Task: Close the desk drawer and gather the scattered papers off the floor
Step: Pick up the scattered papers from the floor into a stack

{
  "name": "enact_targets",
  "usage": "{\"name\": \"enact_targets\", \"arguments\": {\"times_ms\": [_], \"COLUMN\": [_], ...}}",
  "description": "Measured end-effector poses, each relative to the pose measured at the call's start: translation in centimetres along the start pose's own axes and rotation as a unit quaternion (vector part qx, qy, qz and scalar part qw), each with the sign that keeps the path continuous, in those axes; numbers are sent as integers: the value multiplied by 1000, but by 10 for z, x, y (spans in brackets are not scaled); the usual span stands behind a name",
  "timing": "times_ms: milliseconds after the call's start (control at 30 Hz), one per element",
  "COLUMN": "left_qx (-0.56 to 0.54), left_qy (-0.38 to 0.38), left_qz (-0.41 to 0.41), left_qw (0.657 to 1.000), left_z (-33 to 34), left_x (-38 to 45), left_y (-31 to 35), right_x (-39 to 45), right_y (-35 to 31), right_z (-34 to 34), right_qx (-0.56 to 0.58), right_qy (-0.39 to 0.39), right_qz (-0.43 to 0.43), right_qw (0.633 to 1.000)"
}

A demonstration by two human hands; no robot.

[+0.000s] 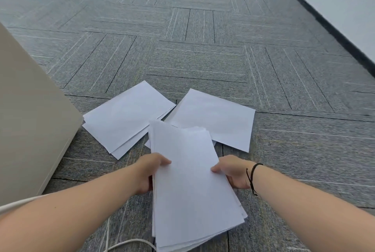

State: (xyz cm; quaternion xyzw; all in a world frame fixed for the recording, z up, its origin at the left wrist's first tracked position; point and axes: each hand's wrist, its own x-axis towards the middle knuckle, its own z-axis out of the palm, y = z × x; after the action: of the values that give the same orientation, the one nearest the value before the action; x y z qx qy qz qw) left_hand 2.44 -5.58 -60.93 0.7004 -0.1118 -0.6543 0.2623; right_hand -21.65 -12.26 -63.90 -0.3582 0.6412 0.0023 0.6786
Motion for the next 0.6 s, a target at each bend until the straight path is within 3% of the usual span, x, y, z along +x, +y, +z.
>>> {"name": "enact_targets", "arguments": {"times_ms": [67,100,233,333,467,600], "left_qx": [42,61,123,143,117,74], "left_qy": [-14,-18,-13,2,16,11], "left_qz": [-12,-13,-14,-31,-34,-18], "left_qw": [999,998,992,989,992,997], "left_z": [-5,-10,-49,-78,-91,-83], "left_x": [2,3,5,6,9,12], "left_y": [-5,-5,9,15,14,17], "right_x": [0,1,-1,10,29,39], "right_y": [-5,-7,-19,-24,-23,-28], "right_z": [1,0,-16,-29,-38,-33], "right_qx": [-157,-256,-497,-603,-671,-651], "right_qy": [36,75,291,313,279,255], "right_qz": [-37,-71,-210,-225,-175,-200], "right_qw": [986,961,790,698,664,687]}}
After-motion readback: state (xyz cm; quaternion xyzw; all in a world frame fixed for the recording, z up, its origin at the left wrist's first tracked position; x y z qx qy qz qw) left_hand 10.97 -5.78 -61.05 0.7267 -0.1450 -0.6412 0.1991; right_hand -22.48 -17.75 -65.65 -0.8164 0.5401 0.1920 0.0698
